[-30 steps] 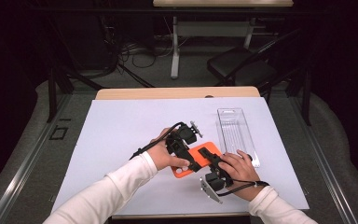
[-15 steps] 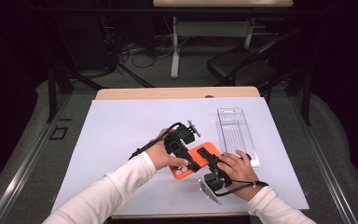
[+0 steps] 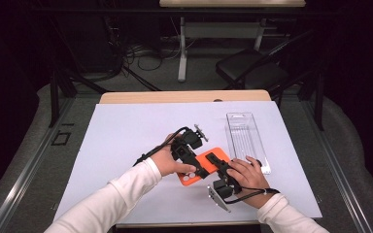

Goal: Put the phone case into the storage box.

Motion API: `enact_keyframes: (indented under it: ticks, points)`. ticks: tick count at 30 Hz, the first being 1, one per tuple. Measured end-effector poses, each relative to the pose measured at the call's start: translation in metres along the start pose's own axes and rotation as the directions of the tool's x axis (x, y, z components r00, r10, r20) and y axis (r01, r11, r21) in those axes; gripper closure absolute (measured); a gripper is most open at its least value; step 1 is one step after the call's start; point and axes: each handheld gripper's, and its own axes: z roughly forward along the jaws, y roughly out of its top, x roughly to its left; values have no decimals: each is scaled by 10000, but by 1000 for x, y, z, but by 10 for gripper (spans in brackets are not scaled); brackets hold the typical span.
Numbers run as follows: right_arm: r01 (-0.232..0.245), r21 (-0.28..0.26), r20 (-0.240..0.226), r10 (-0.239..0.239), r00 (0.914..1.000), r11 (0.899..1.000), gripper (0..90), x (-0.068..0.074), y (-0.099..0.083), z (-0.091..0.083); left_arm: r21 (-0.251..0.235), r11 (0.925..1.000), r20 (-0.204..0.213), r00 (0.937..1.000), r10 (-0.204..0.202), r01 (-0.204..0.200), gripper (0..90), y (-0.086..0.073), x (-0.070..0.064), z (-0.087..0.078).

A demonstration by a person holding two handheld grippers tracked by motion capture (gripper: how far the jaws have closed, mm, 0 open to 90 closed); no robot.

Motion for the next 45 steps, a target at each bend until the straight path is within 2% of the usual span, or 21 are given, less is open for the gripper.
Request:
enact_keyframes:
  ticks: [4,7,14,22,26,35,37,38,45]
  points:
    - [-125,18,-20,125,9999,9999,867,0,-1,1,-86,10000,-91,9999,43,-43,144,0,0,-1]
    - [-203,18,-91,204,9998,9998,866,0,-1,1,-189,9995,-358,9990,264,-271,143,-1,-3,-3]
    - [-207,12,-182,207,9996,9998,866,1,-2,1,-151,9995,-516,9983,272,-280,129,-5,-5,-6]
    - [-347,38,-420,348,9985,9994,866,0,-5,2,-384,9988,-635,9976,290,-315,131,-13,-4,-17]
    - [-417,112,-503,422,9978,9991,866,-1,-7,2,-544,9978,-835,9959,341,-388,139,-17,-4,-22]
    - [-518,52,-600,520,9968,9986,867,-4,-10,2,-946,9953,-936,9955,118,-207,149,-29,0,-37]
    - [-717,55,-579,719,9957,9974,866,-3,-10,2,-1000,9947,-980,9951,119,-218,151,-32,1,-40]
    - [-597,21,-660,597,9960,9982,866,-4,-11,2,-1032,9944,-998,9949,112,-216,151,-33,1,-41]
    - [-889,-17,-882,884,9922,9960,867,-5,-14,0,-1282,9917,-1053,9944,0,-136,153,-42,4,-51]
